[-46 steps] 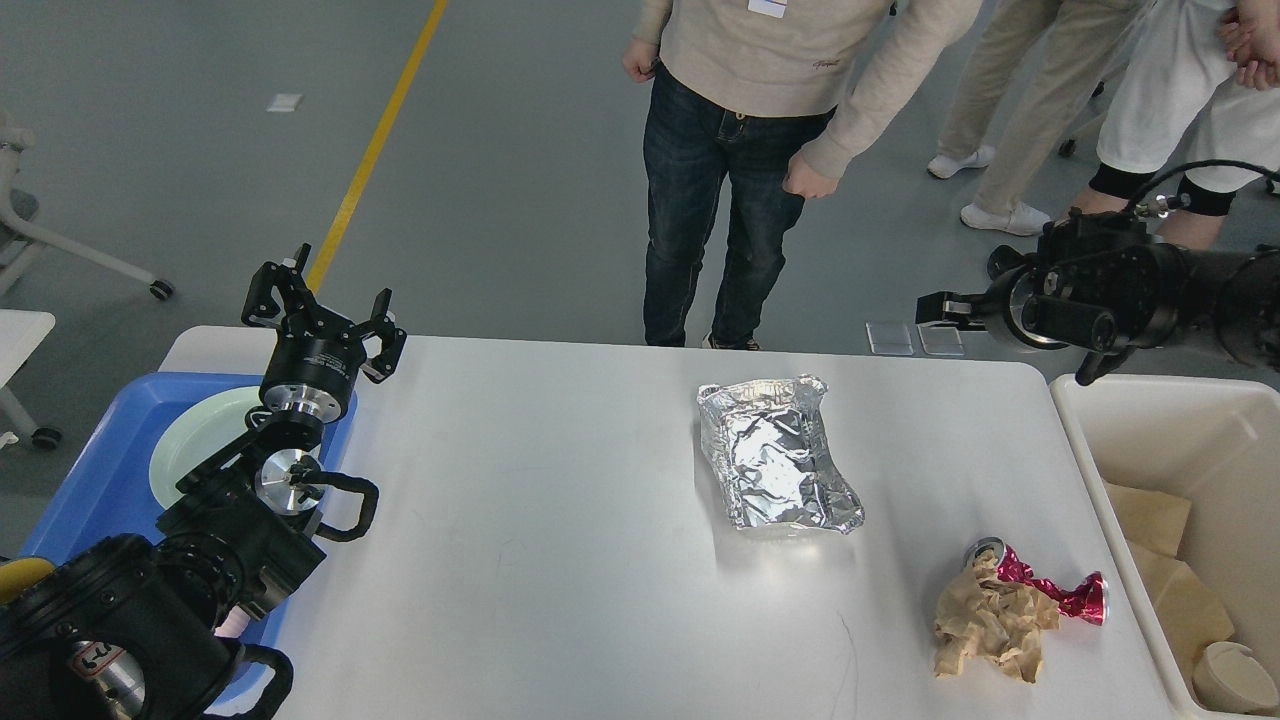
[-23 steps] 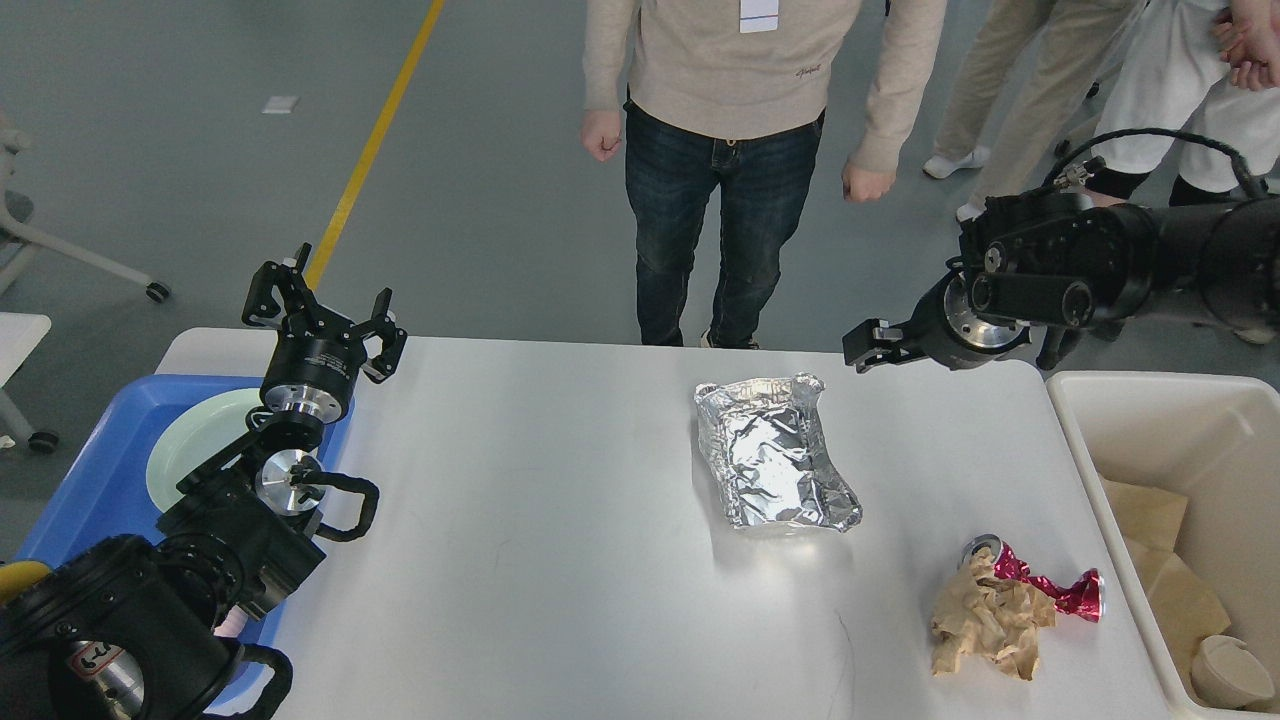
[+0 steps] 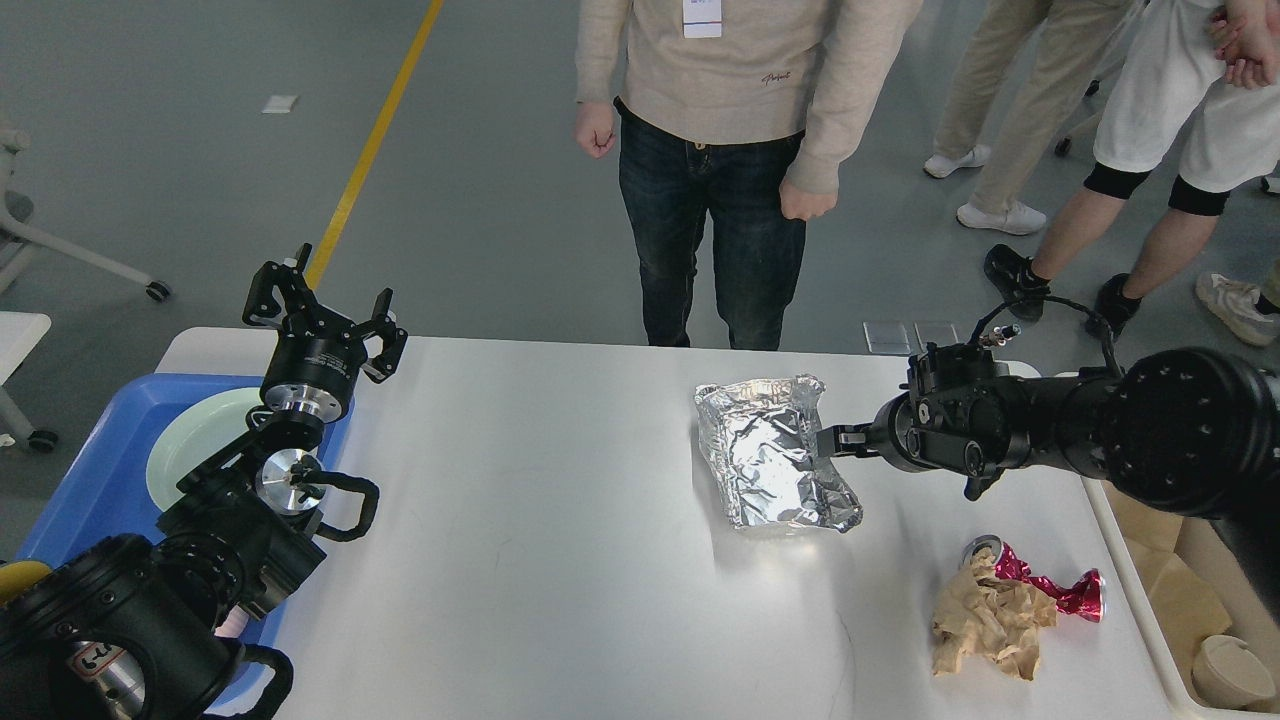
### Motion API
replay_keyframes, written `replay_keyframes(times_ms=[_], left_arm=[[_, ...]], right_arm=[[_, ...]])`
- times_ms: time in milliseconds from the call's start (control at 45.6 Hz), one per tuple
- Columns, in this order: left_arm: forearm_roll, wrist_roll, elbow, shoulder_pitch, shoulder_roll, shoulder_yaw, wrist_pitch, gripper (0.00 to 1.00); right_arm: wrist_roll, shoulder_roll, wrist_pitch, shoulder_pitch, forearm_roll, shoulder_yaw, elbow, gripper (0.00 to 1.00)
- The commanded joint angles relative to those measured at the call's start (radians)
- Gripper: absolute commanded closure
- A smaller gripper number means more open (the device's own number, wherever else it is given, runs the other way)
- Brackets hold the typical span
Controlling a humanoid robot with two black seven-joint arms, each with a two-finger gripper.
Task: Tidy desktop
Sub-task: 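Move the right gripper to the foil package and grasp it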
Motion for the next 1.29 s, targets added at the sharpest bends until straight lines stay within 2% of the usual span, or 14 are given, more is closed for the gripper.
replay_keyframes(times_ms=[0,153,285,570,701,833,1118,1184,1206,1271], left_arm=[[-0.001,0.000,0.000,0.000,0.000,0.001,0.000,0.04],[-0.001,0.000,0.000,0.000,-0.001,0.001,0.000,0.04],[0.001,0.000,0.000,0.000,0.000,0.000,0.000,0.04],[-0.001,0.000,0.000,0.000,0.000,0.000,0.000,0.04],[-0.001,0.000,0.000,0.000,0.000,0.000,0.000,0.04],[0.001,0.000,0.000,0.000,0.000,0.000,0.000,0.04],[0.001,0.000,0.000,0.000,0.000,0.001,0.000,0.04],[0.001,0.000,0.000,0.000,0.000,0.001,0.000,0.04],[-0.001,0.000,0.000,0.000,0.000,0.001,0.000,0.04],[-0.001,0.000,0.000,0.000,0.000,0.000,0.000,0.04]], right_arm=[[0.000,0.010,-0.008,-0.001,0.000,0.001,0.000,0.01],[0.000,0.029,-0.012,-0.004,0.000,0.002,-0.009,0.01],[0.000,0.064,-0.027,-0.064,0.000,0.001,-0.078,0.02],[0.002,0.083,-0.122,-0.136,0.000,0.001,-0.129,0.08],[0.005,0.081,-0.147,-0.142,0.000,0.002,-0.129,0.26],[0.008,0.081,-0.146,-0.150,0.000,0.002,-0.123,0.38],[0.011,0.089,-0.147,-0.165,0.000,0.004,-0.120,0.44],[0.009,0.090,-0.146,-0.170,0.000,0.004,-0.120,0.52],[0.009,0.092,-0.146,-0.175,0.000,0.004,-0.120,0.61],[0.009,0.090,-0.146,-0.175,0.000,0.004,-0.120,0.77]])
